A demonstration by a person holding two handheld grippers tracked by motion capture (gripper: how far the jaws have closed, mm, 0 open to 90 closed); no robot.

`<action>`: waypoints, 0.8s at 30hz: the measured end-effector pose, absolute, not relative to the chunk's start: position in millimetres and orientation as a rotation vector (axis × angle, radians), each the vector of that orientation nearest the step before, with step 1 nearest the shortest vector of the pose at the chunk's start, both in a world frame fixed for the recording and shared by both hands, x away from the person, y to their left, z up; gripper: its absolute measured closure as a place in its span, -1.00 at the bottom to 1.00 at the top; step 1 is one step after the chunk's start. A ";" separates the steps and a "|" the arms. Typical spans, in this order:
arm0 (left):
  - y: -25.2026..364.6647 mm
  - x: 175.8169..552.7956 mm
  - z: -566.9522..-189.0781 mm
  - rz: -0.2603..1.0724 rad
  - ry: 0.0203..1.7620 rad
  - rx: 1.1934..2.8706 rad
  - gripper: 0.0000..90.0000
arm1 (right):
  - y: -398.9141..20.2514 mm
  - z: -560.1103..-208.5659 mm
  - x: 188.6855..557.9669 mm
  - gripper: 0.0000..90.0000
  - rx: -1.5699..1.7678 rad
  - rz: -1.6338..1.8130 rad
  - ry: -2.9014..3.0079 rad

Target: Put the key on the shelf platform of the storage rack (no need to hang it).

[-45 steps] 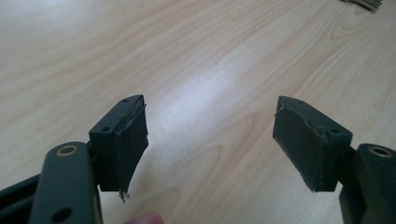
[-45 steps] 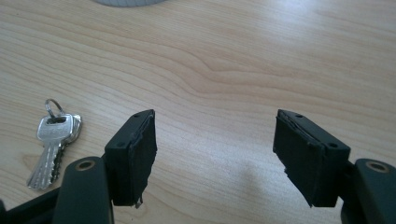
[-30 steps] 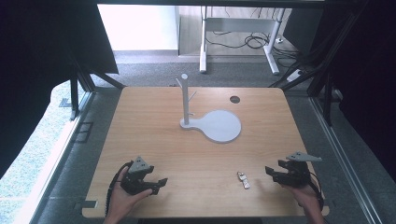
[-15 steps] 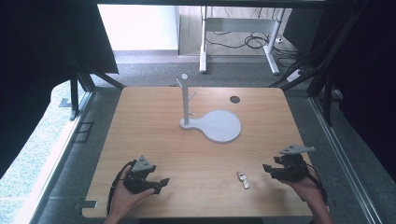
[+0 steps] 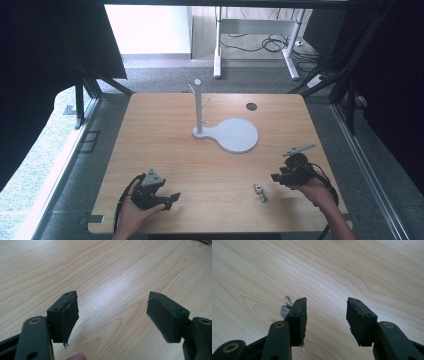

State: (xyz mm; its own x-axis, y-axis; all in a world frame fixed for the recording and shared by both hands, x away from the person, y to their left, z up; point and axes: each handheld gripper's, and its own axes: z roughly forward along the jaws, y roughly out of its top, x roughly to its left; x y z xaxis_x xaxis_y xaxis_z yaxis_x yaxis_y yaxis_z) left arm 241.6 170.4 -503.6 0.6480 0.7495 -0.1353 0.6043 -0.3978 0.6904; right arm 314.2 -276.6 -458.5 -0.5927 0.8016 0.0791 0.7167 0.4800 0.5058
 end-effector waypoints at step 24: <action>170.1 241.8 -503.5 0.231 1.024 2.132 -0.43 | -220.7 -473.8 323.5 0.44 1.263 0.535 2.773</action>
